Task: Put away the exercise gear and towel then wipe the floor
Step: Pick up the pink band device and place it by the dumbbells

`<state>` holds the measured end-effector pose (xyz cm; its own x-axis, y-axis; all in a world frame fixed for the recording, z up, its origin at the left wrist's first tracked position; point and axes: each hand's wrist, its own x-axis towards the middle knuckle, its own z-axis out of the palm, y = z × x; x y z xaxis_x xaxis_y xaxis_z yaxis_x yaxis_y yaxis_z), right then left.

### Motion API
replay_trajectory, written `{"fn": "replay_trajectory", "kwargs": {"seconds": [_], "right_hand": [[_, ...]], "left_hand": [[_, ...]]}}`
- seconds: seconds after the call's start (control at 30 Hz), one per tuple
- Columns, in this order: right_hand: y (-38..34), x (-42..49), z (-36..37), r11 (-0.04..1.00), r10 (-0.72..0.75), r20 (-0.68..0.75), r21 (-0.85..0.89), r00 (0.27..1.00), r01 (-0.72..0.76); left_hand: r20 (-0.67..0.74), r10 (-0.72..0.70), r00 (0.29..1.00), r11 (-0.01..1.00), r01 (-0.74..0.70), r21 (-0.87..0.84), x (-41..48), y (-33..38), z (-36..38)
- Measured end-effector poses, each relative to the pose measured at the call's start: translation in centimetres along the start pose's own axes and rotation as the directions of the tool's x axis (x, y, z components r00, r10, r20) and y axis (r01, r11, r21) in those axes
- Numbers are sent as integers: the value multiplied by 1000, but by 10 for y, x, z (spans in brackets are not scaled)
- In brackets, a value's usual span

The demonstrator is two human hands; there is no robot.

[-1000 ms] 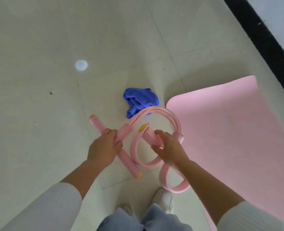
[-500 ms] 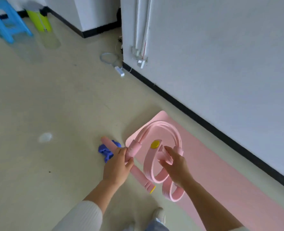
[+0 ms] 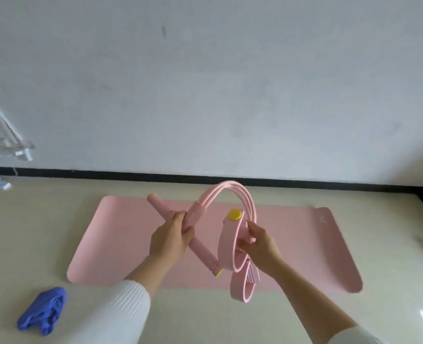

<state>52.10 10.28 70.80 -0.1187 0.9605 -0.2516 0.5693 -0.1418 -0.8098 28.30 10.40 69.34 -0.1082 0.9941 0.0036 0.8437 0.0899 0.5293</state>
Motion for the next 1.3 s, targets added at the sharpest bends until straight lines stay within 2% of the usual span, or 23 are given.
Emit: {"fn": "replay_trajectory", "kwargs": {"seconds": [0.23, 0.37, 0.47, 0.67, 1.07, 1.2, 1.3], "right_hand": [[123, -58, -202, 990, 135, -241, 78, 961, -120], [185, -80, -303, 984, 167, -396, 118, 903, -130], [229, -90, -364, 974, 223, -443, 141, 868, -178], [306, -77, -477, 947, 321, -547, 163, 773, -278], [447, -41, -695, 830, 500, -645, 165, 578, -533], [504, -32, -763, 806, 537, -625, 182, 566, -563], [551, -22, -822, 794, 529, -627, 128, 571, -595]], "left_hand": [[184, 223, 957, 974, -213, -73, 14, 219, 125], [271, 372, 888, 928, -356, -109, 23, 335, 184], [300, 478, 826, 876, -476, -85, 38, 412, 224], [373, 592, 715, 772, -635, -9, 88, 541, 306], [512, 681, 523, 667, -732, -139, 162, 806, 478], [524, 693, 496, 651, -742, -160, 175, 881, 546], [532, 675, 511, 657, -745, -118, 182, 941, 601]]}}
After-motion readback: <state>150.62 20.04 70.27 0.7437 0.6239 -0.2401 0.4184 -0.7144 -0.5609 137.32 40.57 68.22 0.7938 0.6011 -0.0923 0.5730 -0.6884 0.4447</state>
